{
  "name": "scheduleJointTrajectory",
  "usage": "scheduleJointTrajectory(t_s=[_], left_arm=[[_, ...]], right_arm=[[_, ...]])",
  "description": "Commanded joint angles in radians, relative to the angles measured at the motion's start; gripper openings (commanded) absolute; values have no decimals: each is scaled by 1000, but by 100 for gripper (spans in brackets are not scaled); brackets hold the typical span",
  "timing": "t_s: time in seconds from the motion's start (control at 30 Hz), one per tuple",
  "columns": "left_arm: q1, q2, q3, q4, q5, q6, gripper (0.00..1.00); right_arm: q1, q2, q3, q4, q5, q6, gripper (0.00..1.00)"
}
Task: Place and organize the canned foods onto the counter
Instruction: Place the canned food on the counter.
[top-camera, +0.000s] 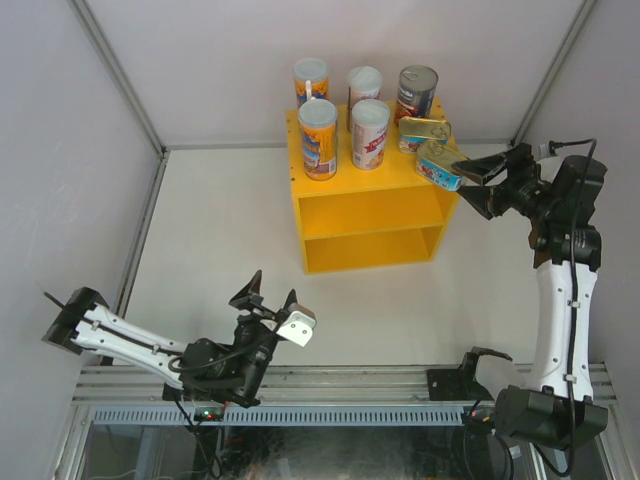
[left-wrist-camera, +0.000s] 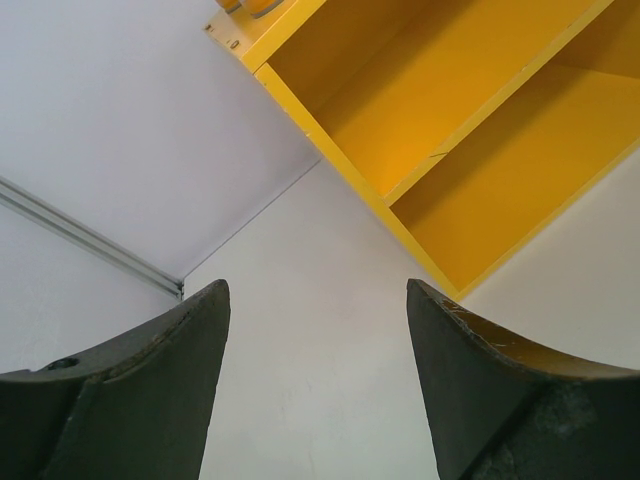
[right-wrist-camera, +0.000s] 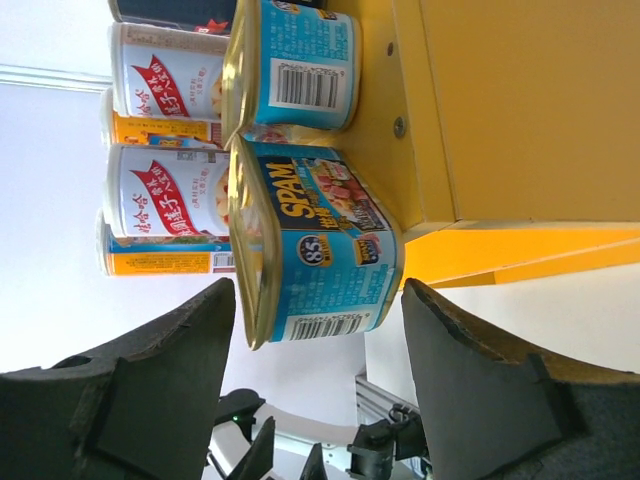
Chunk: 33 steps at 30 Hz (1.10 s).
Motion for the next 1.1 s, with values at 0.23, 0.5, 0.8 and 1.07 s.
scheduleJointTrajectory(t_s=[0.23, 0.5, 0.8, 1.07], left_arm=[[-10, -38, 34, 39, -12, -19, 75], [-13, -51, 24, 39, -16, -20, 75], [-13, -60, 13, 39, -20, -25, 75], [-13, -55, 7, 38, -19, -42, 75]], right_arm=[[-4, -39, 96, -26, 51, -20, 67], [-6, -46, 96, -33, 86, -28, 65], [-7, -25, 97, 4, 105, -17, 55], [-7, 0, 96, 46, 105, 0, 44]])
